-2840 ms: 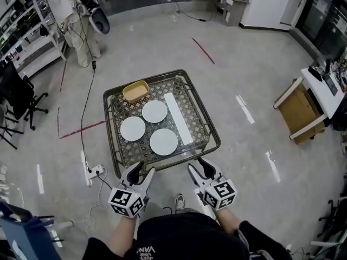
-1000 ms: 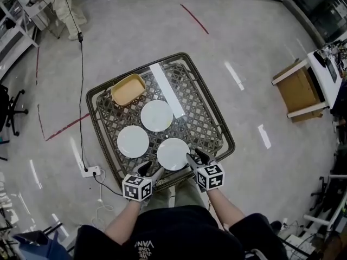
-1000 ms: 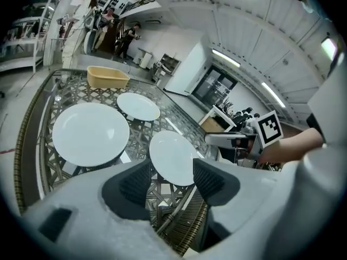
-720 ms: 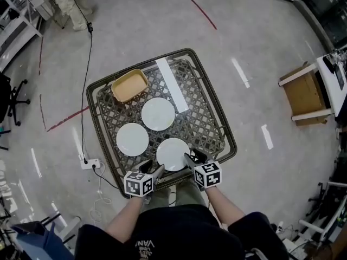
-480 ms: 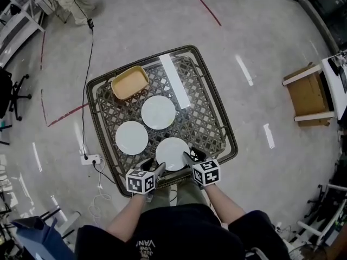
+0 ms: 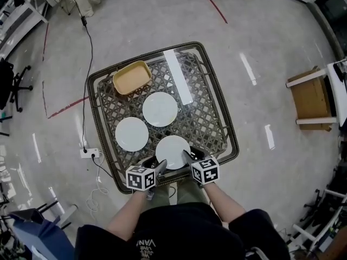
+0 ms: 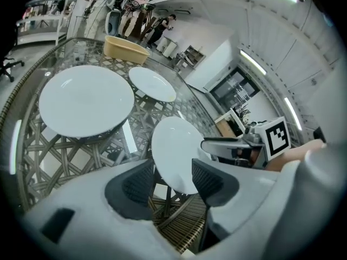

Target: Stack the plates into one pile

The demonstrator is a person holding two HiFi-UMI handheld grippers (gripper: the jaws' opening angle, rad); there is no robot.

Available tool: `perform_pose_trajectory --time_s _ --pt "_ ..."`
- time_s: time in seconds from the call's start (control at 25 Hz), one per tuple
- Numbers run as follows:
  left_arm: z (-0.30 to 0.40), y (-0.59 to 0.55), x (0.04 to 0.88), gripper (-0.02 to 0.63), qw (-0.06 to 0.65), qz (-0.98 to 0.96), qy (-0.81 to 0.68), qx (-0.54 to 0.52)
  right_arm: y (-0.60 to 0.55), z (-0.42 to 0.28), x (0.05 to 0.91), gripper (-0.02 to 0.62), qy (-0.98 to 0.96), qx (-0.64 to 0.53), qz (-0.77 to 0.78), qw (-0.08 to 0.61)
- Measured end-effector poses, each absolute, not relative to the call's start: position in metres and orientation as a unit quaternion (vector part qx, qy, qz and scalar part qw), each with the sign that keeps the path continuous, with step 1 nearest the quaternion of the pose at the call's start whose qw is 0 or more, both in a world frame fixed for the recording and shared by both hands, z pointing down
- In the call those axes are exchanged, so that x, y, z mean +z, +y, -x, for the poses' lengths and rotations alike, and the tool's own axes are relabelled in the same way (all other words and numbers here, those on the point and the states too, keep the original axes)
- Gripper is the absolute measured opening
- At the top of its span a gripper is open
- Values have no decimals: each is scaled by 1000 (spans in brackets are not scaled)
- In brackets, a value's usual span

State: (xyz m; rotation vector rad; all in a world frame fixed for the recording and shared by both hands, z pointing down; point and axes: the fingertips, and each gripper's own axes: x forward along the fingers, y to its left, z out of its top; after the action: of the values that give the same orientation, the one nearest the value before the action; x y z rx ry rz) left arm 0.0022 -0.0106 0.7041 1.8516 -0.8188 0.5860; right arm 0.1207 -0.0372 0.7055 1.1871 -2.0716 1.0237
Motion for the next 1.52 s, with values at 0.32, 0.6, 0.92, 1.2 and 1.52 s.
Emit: perform_pose_trajectory --time_s 0.32,0.6,0.92,1.2,1.52 --pt "0 -15 697 222 499 -759 -353 225 -39 -115 697 132 -770 389 -431 265" --pt "29 -28 672 222 492 -754 -391 192 -54 -85 672 133 -794 374 -407 252" --pt "89 -44 652 222 480 -733 -455 159 -78 -22 659 133 -830 352 -347 257" --pt "135 -63 652 222 470 -717 -492 153 -96 26 663 135 -847 338 -310 270" --pt "163 -88 670 223 464 -699 -516 173 -118 58 679 149 -841 342 -312 280"
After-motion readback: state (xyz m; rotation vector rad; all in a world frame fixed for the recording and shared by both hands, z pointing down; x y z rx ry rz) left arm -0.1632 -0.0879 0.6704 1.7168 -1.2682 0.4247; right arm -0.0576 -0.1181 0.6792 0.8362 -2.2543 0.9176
